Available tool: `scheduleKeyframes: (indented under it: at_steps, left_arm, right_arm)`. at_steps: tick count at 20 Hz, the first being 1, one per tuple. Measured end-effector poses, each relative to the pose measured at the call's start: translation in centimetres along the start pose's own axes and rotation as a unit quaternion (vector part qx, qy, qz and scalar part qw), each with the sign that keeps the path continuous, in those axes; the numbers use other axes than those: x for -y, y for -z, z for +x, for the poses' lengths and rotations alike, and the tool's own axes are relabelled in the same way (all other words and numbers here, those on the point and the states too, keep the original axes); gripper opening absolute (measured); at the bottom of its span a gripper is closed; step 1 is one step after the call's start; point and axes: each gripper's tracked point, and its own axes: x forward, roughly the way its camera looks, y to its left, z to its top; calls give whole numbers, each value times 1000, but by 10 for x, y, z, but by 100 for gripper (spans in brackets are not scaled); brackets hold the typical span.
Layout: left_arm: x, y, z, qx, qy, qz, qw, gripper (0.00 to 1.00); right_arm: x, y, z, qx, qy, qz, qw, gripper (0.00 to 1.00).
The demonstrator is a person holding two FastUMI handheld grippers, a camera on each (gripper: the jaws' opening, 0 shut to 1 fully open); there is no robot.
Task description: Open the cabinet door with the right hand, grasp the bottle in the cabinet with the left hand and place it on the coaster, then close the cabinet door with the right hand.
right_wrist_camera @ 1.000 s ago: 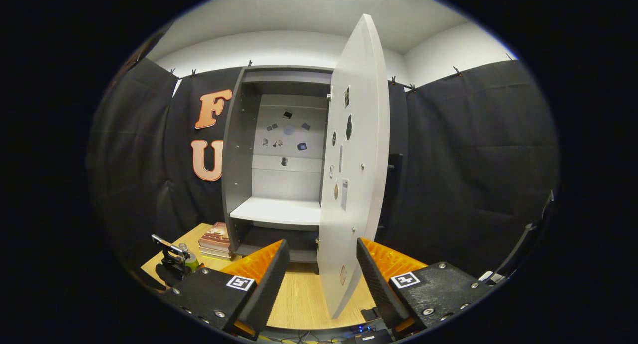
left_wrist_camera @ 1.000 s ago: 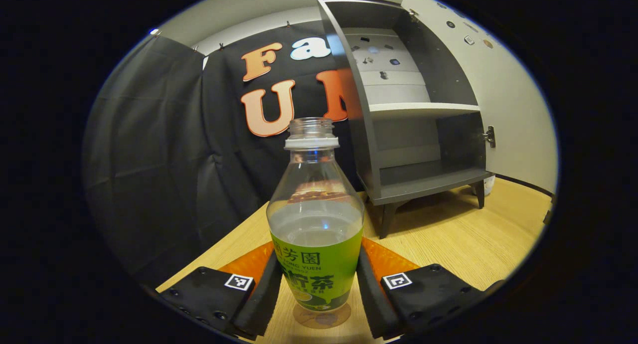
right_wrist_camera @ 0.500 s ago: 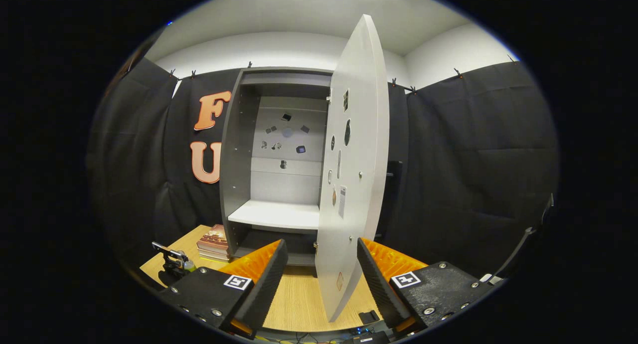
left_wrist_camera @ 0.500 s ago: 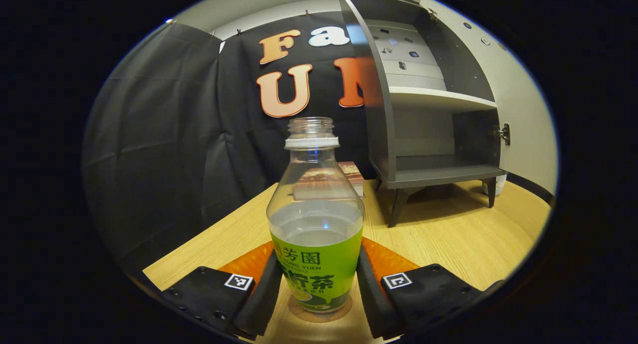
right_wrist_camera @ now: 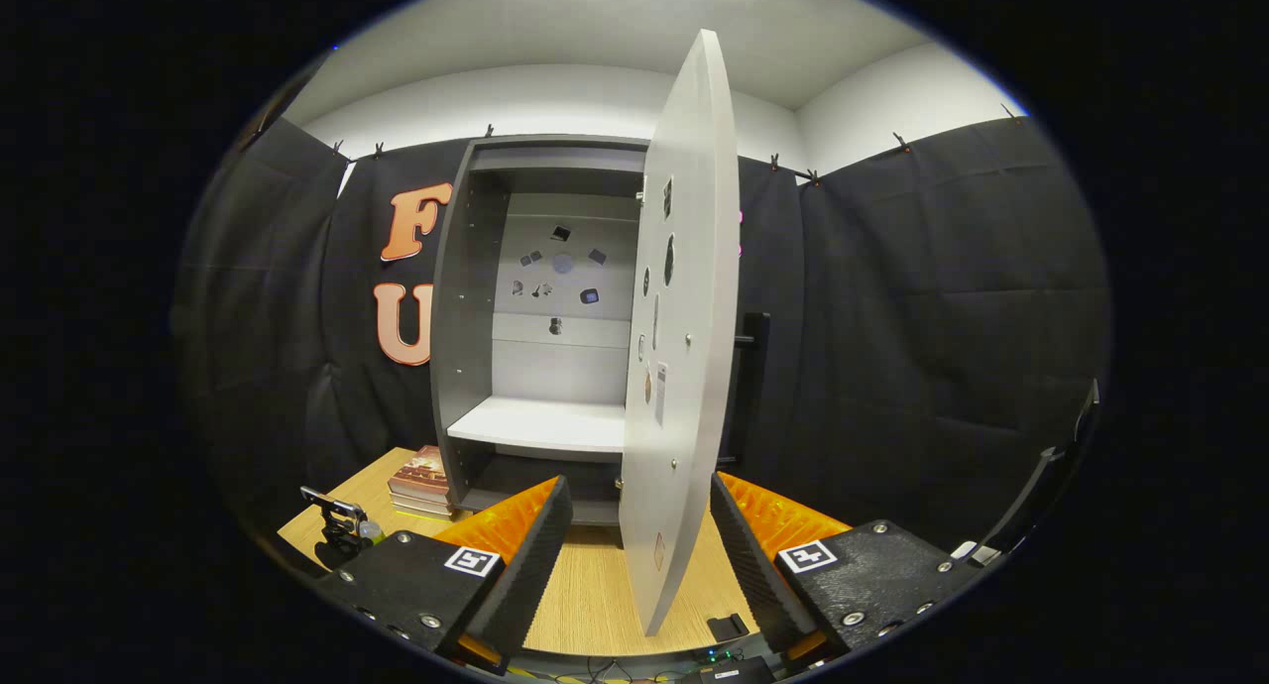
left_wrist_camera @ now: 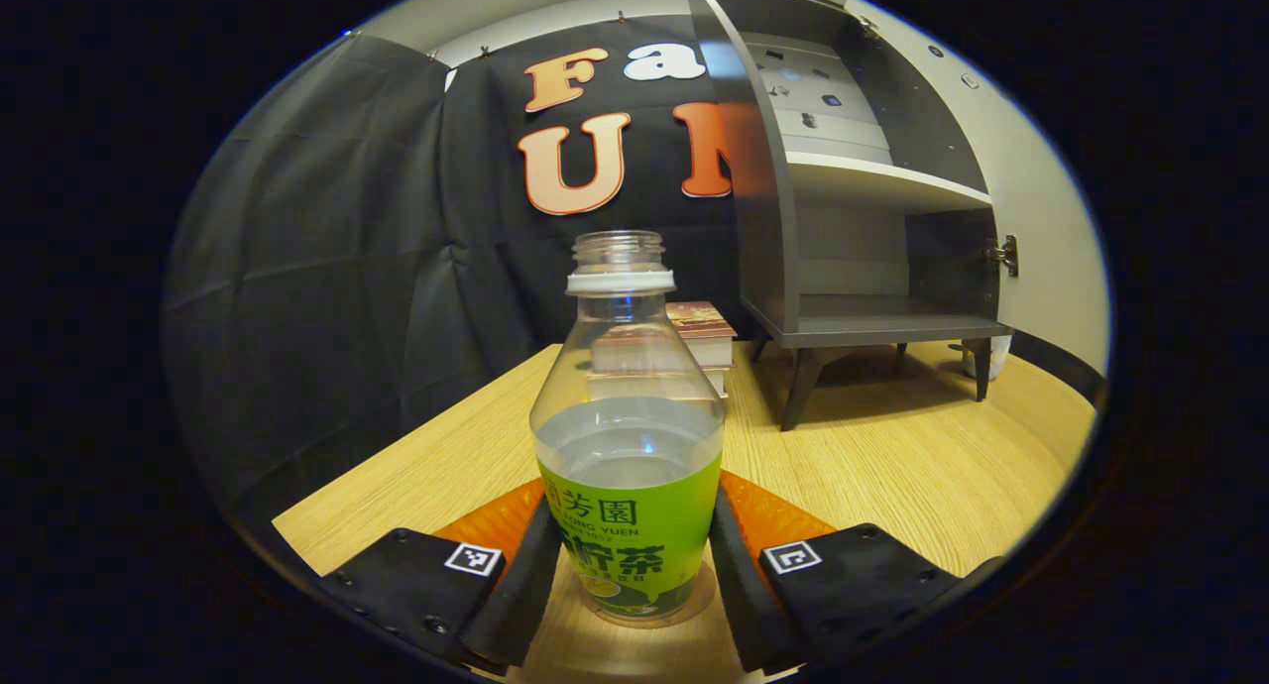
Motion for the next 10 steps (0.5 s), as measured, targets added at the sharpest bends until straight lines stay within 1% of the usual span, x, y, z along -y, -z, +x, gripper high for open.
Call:
scheduleKeyframes:
  at_steps: [1, 2, 5, 7, 8, 10]
  left_arm:
    - [0, 0, 0, -1, 0, 5, 1000, 84]
    - [-3, 1, 0, -4, -4, 9, 1000, 84]
    - [2, 0, -4, -12, 0, 5, 1000, 85]
    - [3, -1, -8, -20, 1, 8, 1000, 91]
    - [5, -4, -11, -21, 5, 9, 1000, 95]
    - [5, -8, -17, -23, 6, 17, 1000, 98]
  right_arm:
    - [2, 1, 0, -1, 1, 0, 1000, 87]
    - [4, 4, 0, -4, -1, -1, 1000, 87]
    - [9, 8, 5, -10, -5, -1, 1000, 87]
    - [14, 6, 7, -5, -5, -1, 1000, 87]
    - [17, 7, 8, -2, -4, -2, 1000, 87]
    - [26, 10, 10, 0, 0, -4, 1000, 87]
